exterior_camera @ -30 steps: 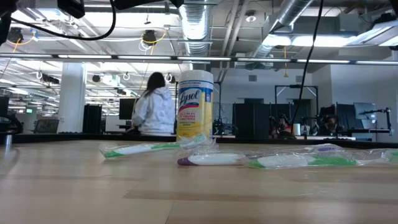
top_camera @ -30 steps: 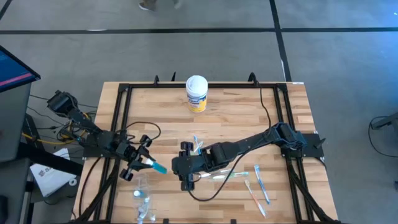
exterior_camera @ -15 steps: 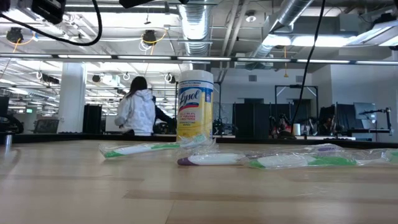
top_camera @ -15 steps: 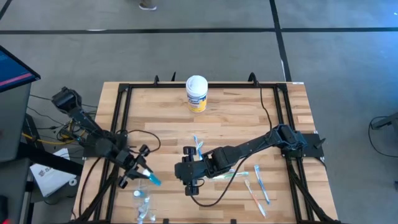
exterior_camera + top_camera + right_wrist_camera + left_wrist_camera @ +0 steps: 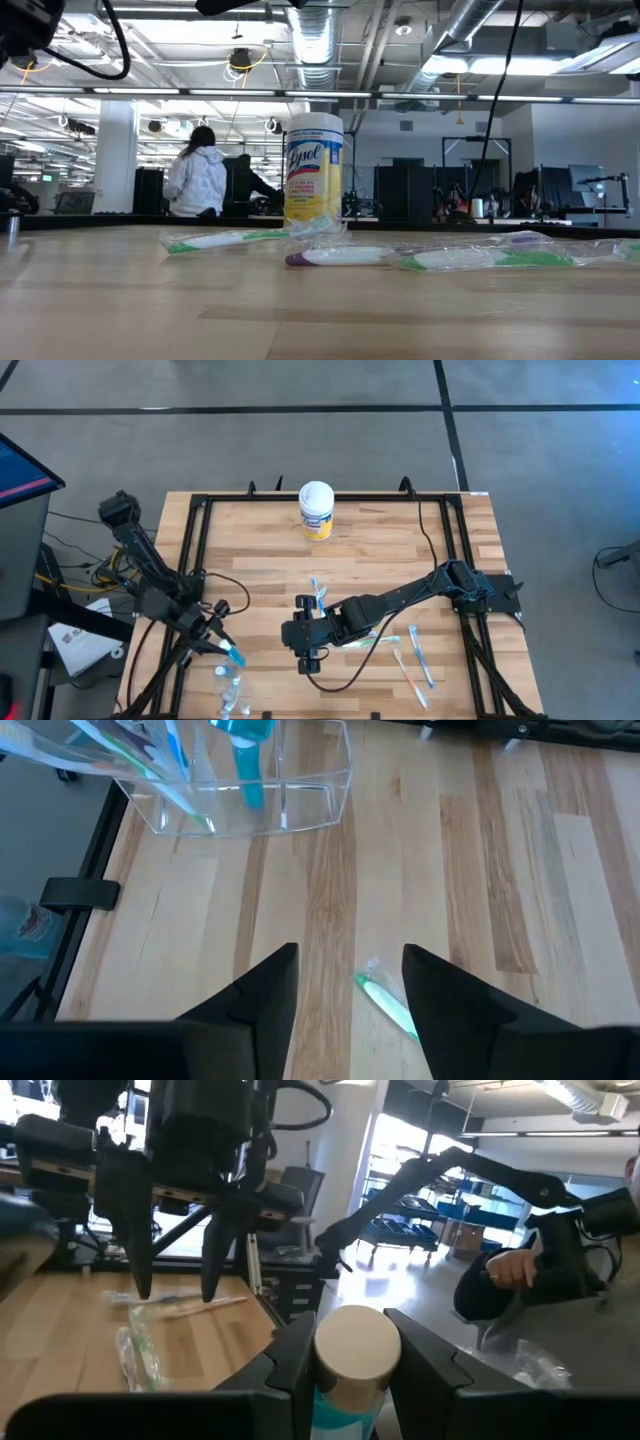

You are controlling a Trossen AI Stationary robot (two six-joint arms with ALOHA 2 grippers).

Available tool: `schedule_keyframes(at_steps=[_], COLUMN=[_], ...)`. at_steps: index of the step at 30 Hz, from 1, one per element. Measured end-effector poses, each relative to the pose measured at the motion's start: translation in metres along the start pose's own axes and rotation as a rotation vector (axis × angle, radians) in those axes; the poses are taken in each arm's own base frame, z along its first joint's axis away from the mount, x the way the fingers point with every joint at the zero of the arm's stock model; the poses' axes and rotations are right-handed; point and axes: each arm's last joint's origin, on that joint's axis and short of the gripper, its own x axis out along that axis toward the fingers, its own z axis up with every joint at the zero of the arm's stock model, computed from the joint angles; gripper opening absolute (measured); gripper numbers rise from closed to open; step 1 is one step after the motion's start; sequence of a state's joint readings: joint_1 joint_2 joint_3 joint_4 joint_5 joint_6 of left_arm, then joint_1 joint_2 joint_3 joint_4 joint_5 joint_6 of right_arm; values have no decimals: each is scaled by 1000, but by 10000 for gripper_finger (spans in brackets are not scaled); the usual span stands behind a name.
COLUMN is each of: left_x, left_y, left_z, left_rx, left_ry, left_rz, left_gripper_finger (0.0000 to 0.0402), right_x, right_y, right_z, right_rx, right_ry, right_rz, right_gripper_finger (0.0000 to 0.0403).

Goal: Pick & Place toothbrushing station
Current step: Put the blue mouthwash into the transparent organizer

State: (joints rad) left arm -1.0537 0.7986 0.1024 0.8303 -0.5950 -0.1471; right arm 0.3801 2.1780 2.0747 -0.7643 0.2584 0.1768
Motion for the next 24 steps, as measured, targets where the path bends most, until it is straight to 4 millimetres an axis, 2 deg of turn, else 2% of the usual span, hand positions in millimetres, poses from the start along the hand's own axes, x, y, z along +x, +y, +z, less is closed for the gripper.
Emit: schedule_keyframes(at_steps=[9,24], left_x=[-13,-16], left_y=[-2,0], left_z=[-3,-18], left_rx=[-62,-208], left_ry=[83,230], left_rz=[-12,-8], left_gripper_finger=[87,88], right_x=[0,0], right_y=[0,0], right_z=[0,0], right_rx=[8,26], right_ry=[0,2], right_rz=[0,0], right_gripper_finger=[170,167])
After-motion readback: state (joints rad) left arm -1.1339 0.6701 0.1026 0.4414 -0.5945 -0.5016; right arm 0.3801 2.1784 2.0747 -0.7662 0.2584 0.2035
